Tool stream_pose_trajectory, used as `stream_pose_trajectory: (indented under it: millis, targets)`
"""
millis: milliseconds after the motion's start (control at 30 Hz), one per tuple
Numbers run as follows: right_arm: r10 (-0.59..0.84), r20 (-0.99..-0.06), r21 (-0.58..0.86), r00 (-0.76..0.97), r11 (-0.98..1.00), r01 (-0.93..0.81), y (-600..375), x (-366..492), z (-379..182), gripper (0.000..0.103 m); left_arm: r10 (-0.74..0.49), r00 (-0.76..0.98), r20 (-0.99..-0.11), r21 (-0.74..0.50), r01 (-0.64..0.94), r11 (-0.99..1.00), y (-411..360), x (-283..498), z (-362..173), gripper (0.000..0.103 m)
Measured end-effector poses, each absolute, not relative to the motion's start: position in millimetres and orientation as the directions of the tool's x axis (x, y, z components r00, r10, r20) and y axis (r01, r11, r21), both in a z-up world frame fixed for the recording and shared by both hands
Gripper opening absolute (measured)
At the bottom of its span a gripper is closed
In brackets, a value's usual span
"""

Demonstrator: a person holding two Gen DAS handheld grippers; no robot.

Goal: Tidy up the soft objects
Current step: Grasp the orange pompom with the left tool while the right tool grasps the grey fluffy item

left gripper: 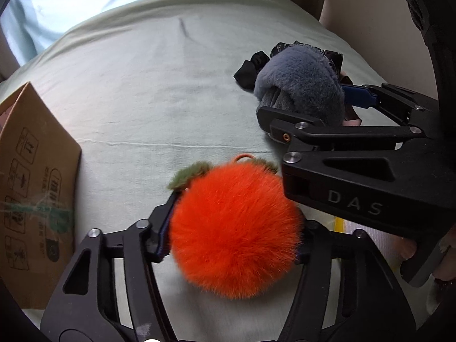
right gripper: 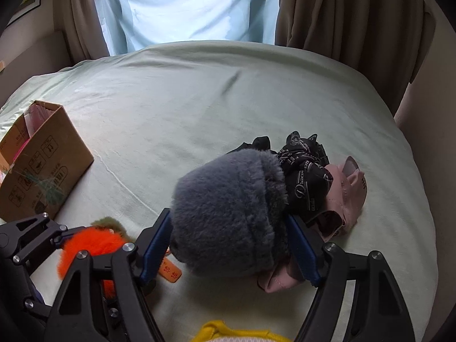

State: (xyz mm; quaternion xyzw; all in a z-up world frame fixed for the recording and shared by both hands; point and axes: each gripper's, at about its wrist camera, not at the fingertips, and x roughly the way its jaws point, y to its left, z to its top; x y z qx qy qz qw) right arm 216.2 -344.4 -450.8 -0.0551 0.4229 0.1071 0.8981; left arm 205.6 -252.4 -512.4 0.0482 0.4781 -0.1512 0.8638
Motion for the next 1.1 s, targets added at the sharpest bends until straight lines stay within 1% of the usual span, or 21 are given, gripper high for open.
stream_pose_trajectory:
  millis: [100,200,300,433,567,767,933,1100]
  targets:
    - [0.140,-0.772,-0.007,0.620,0.973,-0.229,-344,222,-456,0.070,-0.221,0.489,-0.844,-0.075,0.300,0.951,-254,211,-515,0.042]
    - [0.132,-0.769,-0.005,0.626,0.977,-0.213,-344,223,-461,0.067,-0.218,0.473,-0.854,-0.081,0.293,0.953,-254,215,-521,0.040]
    - [0.130,-0.766,0.004,0.629,0.980,-0.197,-344,224,-463,0.062,-0.214,0.468,-0.857,-0.081,0.289,0.954,-255,215,-521,0.038]
    - [0.134,-0.767,0.025,0.627,0.983,-0.179,-346,225,-462,0.055,-0.225,0.456,-0.861,-0.101,0.281,0.954,-254,219,-521,0.032]
    - [0.156,-0.770,0.058,0.618,0.983,-0.175,-350,223,-457,0.049,-0.233,0.444,-0.865,-0.120,0.268,0.956,-248,223,-517,0.031]
    - [0.182,-0.766,0.087,0.616,0.980,-0.181,-353,220,-447,0.044,-0.219,0.456,-0.863,-0.108,0.258,0.960,-242,226,-508,0.031]
    - [0.191,-0.755,0.109,0.628,0.980,-0.167,-354,215,-431,0.044,-0.210,0.476,-0.854,-0.098,0.249,0.964,-237,225,-493,0.031]
    - [0.182,-0.739,0.110,0.649,0.982,-0.150,-356,205,-403,0.044,-0.219,0.512,-0.831,-0.097,0.254,0.962,-235,224,-463,0.031]
